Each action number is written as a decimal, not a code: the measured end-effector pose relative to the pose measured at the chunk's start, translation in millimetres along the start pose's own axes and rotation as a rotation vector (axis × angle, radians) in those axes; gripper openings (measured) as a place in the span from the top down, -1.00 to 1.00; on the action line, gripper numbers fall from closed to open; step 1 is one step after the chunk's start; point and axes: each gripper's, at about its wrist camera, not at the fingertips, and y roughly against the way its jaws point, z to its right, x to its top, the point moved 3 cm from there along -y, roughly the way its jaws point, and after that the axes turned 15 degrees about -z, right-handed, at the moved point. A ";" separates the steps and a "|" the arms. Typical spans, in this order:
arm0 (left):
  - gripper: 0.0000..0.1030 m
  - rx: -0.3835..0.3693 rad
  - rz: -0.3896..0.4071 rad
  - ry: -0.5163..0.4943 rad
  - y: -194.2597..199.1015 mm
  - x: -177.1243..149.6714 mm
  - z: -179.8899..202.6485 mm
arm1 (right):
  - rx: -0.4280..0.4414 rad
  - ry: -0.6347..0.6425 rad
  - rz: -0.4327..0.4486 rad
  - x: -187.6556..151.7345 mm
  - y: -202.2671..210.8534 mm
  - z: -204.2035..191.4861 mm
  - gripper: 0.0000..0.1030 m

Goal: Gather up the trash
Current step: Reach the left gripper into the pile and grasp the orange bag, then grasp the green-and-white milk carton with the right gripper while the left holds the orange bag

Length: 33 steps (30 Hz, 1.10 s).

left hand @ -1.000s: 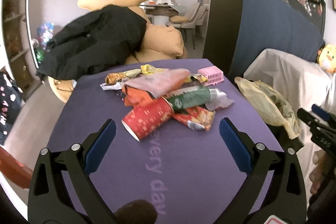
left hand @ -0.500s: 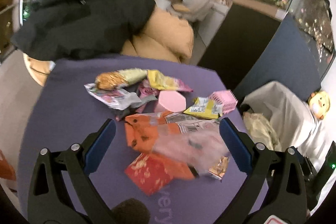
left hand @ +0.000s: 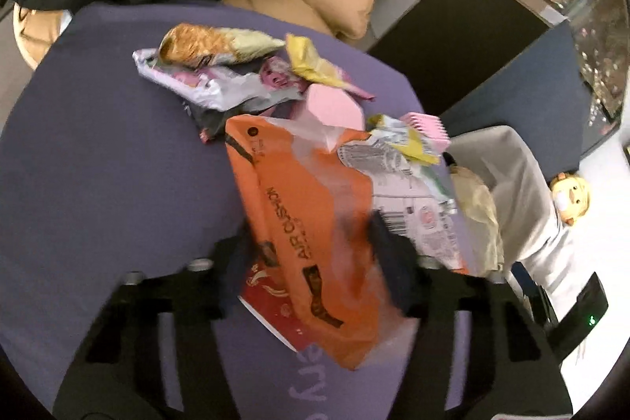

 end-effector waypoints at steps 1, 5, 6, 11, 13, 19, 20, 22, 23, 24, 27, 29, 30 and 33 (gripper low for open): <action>0.35 0.004 0.006 -0.016 2.9 -0.3 3.8 | 0.005 0.000 0.001 0.0 1.2 -0.9 -0.49; 0.69 -0.001 0.053 -0.064 24.3 2.9 15.3 | 0.035 0.002 0.011 1.4 6.4 -6.4 -0.49; 0.70 -0.009 0.066 -0.067 31.1 4.3 15.7 | 0.049 0.006 0.012 2.7 7.1 -9.7 -0.49; 0.73 0.015 0.152 -0.105 65.9 3.6 13.0 | 0.094 0.046 0.017 12.1 8.1 -31.5 -0.49; 0.73 0.018 0.159 -0.100 73.7 2.0 6.6 | 0.101 0.078 0.027 18.3 8.7 -39.8 -0.49; 0.73 0.045 0.164 -0.031 72.6 2.3 -19.5 | 0.192 0.302 -0.039 56.2 -16.5 -69.1 -0.49; 0.73 0.046 0.156 -0.023 68.6 1.6 -23.8 | 0.184 0.311 -0.036 60.0 -19.8 -70.7 -0.49; 0.73 0.048 0.148 -0.015 62.7 -0.5 -28.7 | 0.174 0.296 -0.027 75.7 -29.7 -69.4 -0.49; 0.73 0.049 0.138 -0.007 58.1 -1.2 -31.8 | 0.181 0.274 -0.030 83.2 -34.3 -67.4 -0.49; 0.72 0.047 0.132 -0.001 54.7 -2.1 -34.2 | 0.200 0.241 -0.039 93.2 -40.2 -65.0 -0.49; 0.72 0.051 0.117 0.012 46.7 -4.7 -38.1 | 0.249 0.182 -0.079 119.1 -62.9 -62.7 -0.50; 0.72 0.050 0.118 0.012 44.4 -6.6 -39.2 | 0.243 0.158 -0.130 130.1 -82.5 -61.2 -0.42; 0.72 0.050 0.120 0.016 43.5 -7.2 -40.8 | 0.244 0.153 -0.154 132.3 -89.9 -60.6 -0.29; 0.72 0.033 0.114 0.039 38.8 -9.8 -46.9 | 0.249 0.151 -0.207 126.2 -100.7 -57.6 -0.25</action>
